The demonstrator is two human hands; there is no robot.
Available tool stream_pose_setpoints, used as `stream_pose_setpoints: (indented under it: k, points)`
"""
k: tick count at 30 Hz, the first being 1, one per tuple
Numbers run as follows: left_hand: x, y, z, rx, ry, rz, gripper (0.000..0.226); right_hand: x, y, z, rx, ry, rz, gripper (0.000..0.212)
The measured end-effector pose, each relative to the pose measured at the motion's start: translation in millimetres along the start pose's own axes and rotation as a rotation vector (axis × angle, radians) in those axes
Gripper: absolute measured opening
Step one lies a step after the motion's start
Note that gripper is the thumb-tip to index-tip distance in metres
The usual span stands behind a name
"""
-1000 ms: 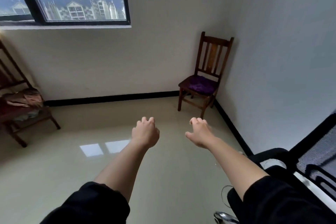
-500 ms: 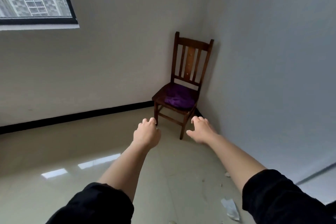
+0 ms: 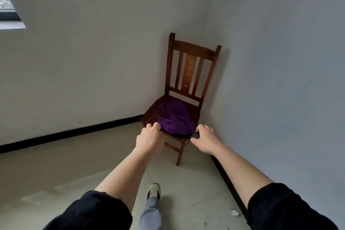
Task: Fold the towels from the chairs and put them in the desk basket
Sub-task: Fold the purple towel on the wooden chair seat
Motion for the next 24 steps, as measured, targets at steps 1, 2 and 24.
stream_pose_setpoints:
  k: [1, 2, 24]
  points:
    - [-4.7, 2.5, 30.3, 0.001, -0.006, -0.004, 0.032, 0.2, 3.1, 27.8, 0.000, 0.000, 0.005, 0.042]
    - [-8.7, 4.4, 57.1, 0.003, -0.015, -0.003, 0.033, 1.5, 6.2, 52.1, -0.008, -0.001, 0.010, 0.043]
    - [-211.8, 25.5, 392.8, 0.055, -0.410, 0.075, 0.044, -112.4, 154.8, 381.8, -0.179, -0.307, 0.032, 0.027]
Point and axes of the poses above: each hand's wrist, its own z-axis towards the middle knuckle, its own x-axis out of the back of the hand, y = z × x, the point moved 8 cm from there along z, towards the middle knuckle, and after that the axes turned 5 degrees about x, right-handed, at the moved point
